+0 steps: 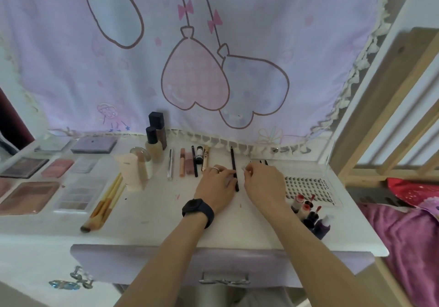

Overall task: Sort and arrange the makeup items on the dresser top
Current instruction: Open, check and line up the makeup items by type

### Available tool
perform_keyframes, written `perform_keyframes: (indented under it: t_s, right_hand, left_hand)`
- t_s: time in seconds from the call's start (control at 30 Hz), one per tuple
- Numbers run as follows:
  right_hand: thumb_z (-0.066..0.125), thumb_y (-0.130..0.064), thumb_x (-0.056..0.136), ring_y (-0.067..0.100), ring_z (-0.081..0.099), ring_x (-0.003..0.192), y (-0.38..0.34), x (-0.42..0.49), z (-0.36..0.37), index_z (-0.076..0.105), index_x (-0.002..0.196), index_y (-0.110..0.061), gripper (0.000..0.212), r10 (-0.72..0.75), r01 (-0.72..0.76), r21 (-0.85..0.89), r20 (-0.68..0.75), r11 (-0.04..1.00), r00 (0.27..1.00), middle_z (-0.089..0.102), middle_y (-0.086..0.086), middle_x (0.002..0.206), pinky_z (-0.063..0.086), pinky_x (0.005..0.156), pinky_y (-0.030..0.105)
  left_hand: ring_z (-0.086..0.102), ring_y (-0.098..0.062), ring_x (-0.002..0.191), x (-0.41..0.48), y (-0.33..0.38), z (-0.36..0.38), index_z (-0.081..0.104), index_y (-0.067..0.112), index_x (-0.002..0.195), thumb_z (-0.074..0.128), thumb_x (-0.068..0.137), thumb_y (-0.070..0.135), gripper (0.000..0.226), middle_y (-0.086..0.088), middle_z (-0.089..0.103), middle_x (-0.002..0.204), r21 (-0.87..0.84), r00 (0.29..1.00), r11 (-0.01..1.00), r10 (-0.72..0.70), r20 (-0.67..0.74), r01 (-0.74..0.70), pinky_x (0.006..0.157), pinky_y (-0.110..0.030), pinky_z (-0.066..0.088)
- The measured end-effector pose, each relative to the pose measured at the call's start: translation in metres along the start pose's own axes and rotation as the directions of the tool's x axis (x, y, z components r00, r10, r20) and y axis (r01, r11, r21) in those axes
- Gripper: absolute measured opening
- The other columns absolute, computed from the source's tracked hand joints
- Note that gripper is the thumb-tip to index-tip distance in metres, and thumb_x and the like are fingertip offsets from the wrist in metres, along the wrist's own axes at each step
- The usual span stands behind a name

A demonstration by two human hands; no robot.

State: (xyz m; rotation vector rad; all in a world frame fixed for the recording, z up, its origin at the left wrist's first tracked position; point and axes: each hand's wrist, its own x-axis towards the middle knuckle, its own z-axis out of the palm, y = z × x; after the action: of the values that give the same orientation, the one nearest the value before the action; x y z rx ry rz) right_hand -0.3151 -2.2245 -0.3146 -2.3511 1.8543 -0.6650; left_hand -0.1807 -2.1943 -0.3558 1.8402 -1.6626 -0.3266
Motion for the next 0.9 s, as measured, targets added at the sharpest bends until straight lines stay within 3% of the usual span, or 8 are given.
perform_keyframes:
  t_s: [0.13, 0.23, 0.43, 0.53, 0.63, 0.8, 0.9]
  right_hand:
    - [0.054, -0.027, 0.098, 0.025, 0.055, 0.098, 0.001, 0.007, 0.009, 0.069, 0.107, -0.025, 0.018, -0.018, 0.022, -0.136, 0.029, 0.99, 0.999, 0.07, 0.001, 0.095, 0.032, 0.068, 0.032]
    - [0.053, -0.032, 0.099, 0.025, 0.053, 0.104, 0.005, 0.007, 0.009, 0.07, 0.111, -0.026, 0.021, -0.038, 0.048, -0.142, 0.07, 0.989, 0.997, 0.071, 0.0, 0.103, 0.036, 0.074, 0.033]
    - [0.047, -0.02, 0.101, 0.021, 0.051, 0.098, 0.004, -0.022, -0.012, 0.065, 0.121, -0.021, 0.027, -0.003, 0.003, 0.115, 0.005, 0.993, 1.0, 0.069, -0.001, 0.108, 0.04, 0.08, 0.032]
    - [0.05, -0.02, 0.101, 0.015, 0.057, 0.094, -0.001, -0.063, -0.019, 0.062, 0.12, -0.024, 0.023, 0.003, 0.01, 0.296, -0.043, 0.955, 0.999, 0.066, -0.006, 0.105, 0.041, 0.079, 0.027]
    - [0.057, -0.022, 0.098, 0.01, 0.057, 0.095, -0.004, -0.106, -0.015, 0.063, 0.119, -0.025, 0.022, -0.035, 0.053, 0.343, -0.059, 0.938, 0.998, 0.064, -0.009, 0.108, 0.043, 0.08, 0.021]
    - [0.062, -0.023, 0.095, 0.019, 0.057, 0.114, 0.004, -0.142, 0.011, 0.069, 0.113, -0.014, 0.022, -0.18, 0.196, 0.198, -0.092, 0.961, 0.979, 0.065, 0.001, 0.121, 0.051, 0.094, 0.028]
    - [0.062, -0.023, 0.095, 0.023, 0.059, 0.112, 0.013, -0.15, 0.027, 0.07, 0.109, -0.009, 0.021, -0.232, 0.268, 0.2, -0.187, 0.943, 0.955, 0.066, 0.006, 0.117, 0.053, 0.095, 0.032]
  left_hand:
    - [0.045, -0.025, 0.122, 0.001, -0.004, 0.002, 0.063, 0.022, 0.131, 0.052, 0.099, 0.033, 0.035, -0.003, 0.055, 0.129, 0.034, 0.999, 0.999, 0.038, 0.004, -0.038, 0.106, -0.031, 0.036]
    - [0.043, -0.021, 0.124, 0.003, -0.007, 0.003, 0.061, 0.023, 0.133, 0.051, 0.099, 0.034, 0.037, 0.0, 0.054, 0.131, 0.017, 1.0, 1.0, 0.026, 0.002, -0.026, 0.106, -0.027, 0.033]
    - [0.04, -0.021, 0.127, 0.006, -0.006, 0.005, 0.053, 0.031, 0.139, 0.048, 0.1, 0.037, 0.04, 0.005, 0.054, 0.138, 0.028, 0.999, 0.999, 0.037, 0.016, -0.037, 0.107, -0.026, 0.03]
    - [0.04, -0.021, 0.126, 0.006, -0.003, 0.006, 0.052, 0.044, 0.137, 0.043, 0.099, 0.048, 0.04, 0.011, 0.051, 0.143, 0.109, 0.998, 0.993, 0.042, 0.051, -0.048, 0.109, -0.029, 0.029]
    - [0.038, -0.021, 0.129, 0.006, 0.001, 0.003, 0.053, 0.051, 0.131, 0.039, 0.097, 0.055, 0.037, 0.017, 0.048, 0.146, 0.17, 0.996, 0.985, 0.013, 0.085, -0.028, 0.11, -0.034, 0.028]
    - [0.036, -0.024, 0.131, 0.01, 0.005, -0.003, 0.056, 0.047, 0.127, 0.043, 0.098, 0.053, 0.033, 0.017, 0.059, 0.135, 0.156, 0.988, 0.987, 0.008, 0.156, -0.033, 0.106, -0.039, 0.034]
    - [0.038, -0.023, 0.128, 0.012, 0.007, -0.007, 0.056, 0.046, 0.127, 0.044, 0.097, 0.054, 0.034, 0.013, 0.068, 0.117, 0.155, 0.986, 0.987, 0.017, 0.168, -0.043, 0.102, -0.041, 0.04]
